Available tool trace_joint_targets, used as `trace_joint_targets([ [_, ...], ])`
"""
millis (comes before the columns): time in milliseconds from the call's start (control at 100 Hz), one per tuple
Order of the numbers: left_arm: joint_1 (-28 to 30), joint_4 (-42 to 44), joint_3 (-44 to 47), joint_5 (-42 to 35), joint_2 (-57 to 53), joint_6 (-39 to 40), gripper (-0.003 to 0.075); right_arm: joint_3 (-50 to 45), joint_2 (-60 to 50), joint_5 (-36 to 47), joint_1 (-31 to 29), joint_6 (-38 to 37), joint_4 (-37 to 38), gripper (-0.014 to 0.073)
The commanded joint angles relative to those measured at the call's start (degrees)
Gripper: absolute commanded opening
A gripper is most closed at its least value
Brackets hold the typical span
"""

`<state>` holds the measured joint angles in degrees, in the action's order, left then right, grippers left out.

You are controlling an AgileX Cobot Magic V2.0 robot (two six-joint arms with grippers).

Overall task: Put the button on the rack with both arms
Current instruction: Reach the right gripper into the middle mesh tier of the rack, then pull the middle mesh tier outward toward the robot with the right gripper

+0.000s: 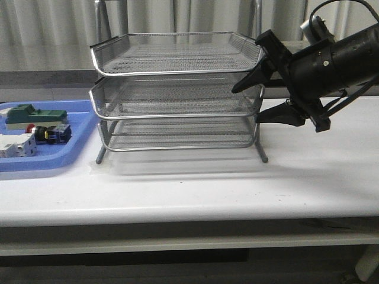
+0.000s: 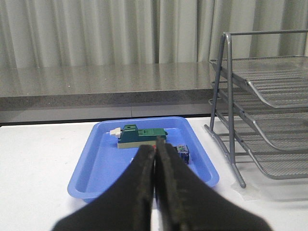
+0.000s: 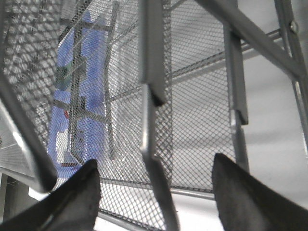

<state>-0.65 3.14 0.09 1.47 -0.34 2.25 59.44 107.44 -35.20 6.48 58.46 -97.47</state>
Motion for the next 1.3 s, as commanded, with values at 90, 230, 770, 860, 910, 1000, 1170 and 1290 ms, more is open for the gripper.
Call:
trace_joint_targets([
  [90,0.11,-0.09,2.65,-4.60,-1.70,0.64,0.0004,1.74,-2.49,-3.16,-0.11,1.00,-2.51,0.0353],
  [230,0.11,-0.09,2.65,-4.60,-1.70,0.64,0.0004,1.74,-2.49,-3.16,-0.11,1.00,-2.51,0.0234],
  [770,0.11,-0.09,2.65,-4.60,-1.70,0.64,0.0004,1.49,-2.49,-3.56,-0.11,1.00,2.27,-0.0066],
  [860,0.11,-0.09,2.65,-4.60,-1.70,0.64,0.0004,1.49,-2.57,-5.40,-0.11,0.94,4.17,-0.0066],
  [910,0.11,-0.09,2.65,-4.60,-1.70,0.64,0.0004,1.45,-2.62,-6.03,-0.11,0.89,5.01,-0.0064],
  [1000,0.11,-0.09,2.65,-4.60,-1.70,0.64,0.0004,0.69,-2.90,-6.54,-0.11,0.89,5.28,-0.0064],
  [1170,0.11,-0.09,2.65,-4.60,-1.70,0.64,0.0004,-3.18,-4.20,-6.53,-0.11,0.95,5.76,-0.0064],
  [1290,0.11,-0.09,2.65,-4.60,-1.70,0.64,0.0004,-6.67,-5.89,-5.86,-0.11,0.95,6.25,-0.0064],
])
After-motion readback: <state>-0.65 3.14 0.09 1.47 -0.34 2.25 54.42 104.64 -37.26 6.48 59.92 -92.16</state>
